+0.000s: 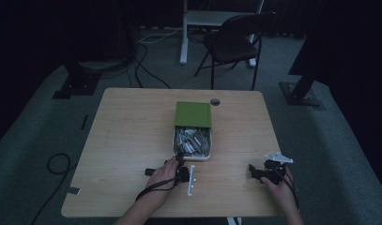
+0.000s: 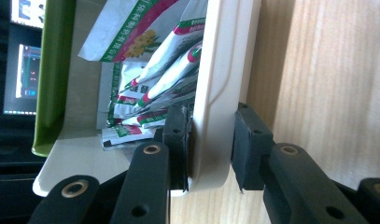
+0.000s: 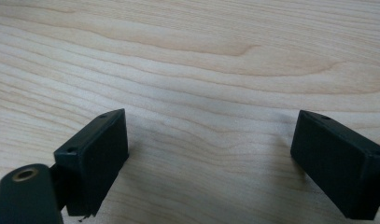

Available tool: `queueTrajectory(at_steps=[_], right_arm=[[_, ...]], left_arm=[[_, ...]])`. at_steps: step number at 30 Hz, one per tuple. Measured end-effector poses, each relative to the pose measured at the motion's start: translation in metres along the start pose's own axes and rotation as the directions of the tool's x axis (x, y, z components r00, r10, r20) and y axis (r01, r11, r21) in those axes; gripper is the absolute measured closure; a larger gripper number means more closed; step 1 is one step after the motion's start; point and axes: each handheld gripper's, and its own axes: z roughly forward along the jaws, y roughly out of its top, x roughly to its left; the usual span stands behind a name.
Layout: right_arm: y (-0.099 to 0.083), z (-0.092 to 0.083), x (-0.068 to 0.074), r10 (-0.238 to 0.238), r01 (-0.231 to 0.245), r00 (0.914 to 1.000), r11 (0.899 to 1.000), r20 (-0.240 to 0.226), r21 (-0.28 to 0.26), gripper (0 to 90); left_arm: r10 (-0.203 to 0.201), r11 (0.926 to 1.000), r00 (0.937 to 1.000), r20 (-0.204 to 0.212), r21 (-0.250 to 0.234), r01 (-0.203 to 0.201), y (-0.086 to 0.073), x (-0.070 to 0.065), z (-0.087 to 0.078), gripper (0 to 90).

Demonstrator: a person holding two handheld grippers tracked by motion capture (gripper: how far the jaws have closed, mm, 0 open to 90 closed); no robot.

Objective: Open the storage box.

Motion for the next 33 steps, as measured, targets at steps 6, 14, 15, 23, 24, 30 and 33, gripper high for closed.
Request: queueTrajectory(at_steps=[6, 14, 15, 23, 24, 30, 33], right_arm=[[0.000, 0.000, 0.000, 0.000, 0.000, 1.0000, 1.000, 0.000, 0.000, 10.8], [0.000, 0.000, 0.000, 0.000, 0.000, 1.0000, 1.000, 0.000, 0.000, 10.8], [0.000, 0.000, 0.000, 0.000, 0.000, 1.0000, 1.000, 0.000, 0.000, 10.8], [0.000, 0.000, 0.000, 0.000, 0.000, 1.0000, 1.000, 0.000, 0.000, 10.8], [0.000, 0.000, 0.000, 0.000, 0.000, 1.0000, 1.000, 0.000, 0.000, 10.8], [0.000, 0.000, 0.000, 0.000, 0.000, 1.0000, 1.000, 0.000, 0.000, 10.8], [0.000, 0.000, 0.000, -0.001, 0.001, 1.0000, 1.000, 0.000, 0.001, 10.8]], left_arm=[[0.004, 1.0000, 1.0000, -0.001, -0.002, -0.004, 0.000, -0.002, -0.004, 70.9], [0.006, 1.0000, 1.0000, 0.004, -0.004, -0.006, 0.000, -0.006, -0.011, 71.0], [0.000, 0.9999, 1.0000, -0.002, -0.011, 0.000, 0.000, -0.006, -0.012, 70.9], [0.009, 0.9999, 0.9999, 0.007, -0.007, -0.009, 0.000, -0.010, -0.018, 70.9], [0.000, 0.9999, 1.0000, 0.003, -0.012, 0.000, 0.000, -0.011, -0.019, 70.9], [0.003, 1.0000, 0.9999, 0.016, -0.007, -0.003, -0.001, -0.014, -0.023, 70.9], [-0.004, 1.0000, 0.9999, 0.016, -0.007, 0.005, -0.001, -0.016, -0.025, 70.8]])
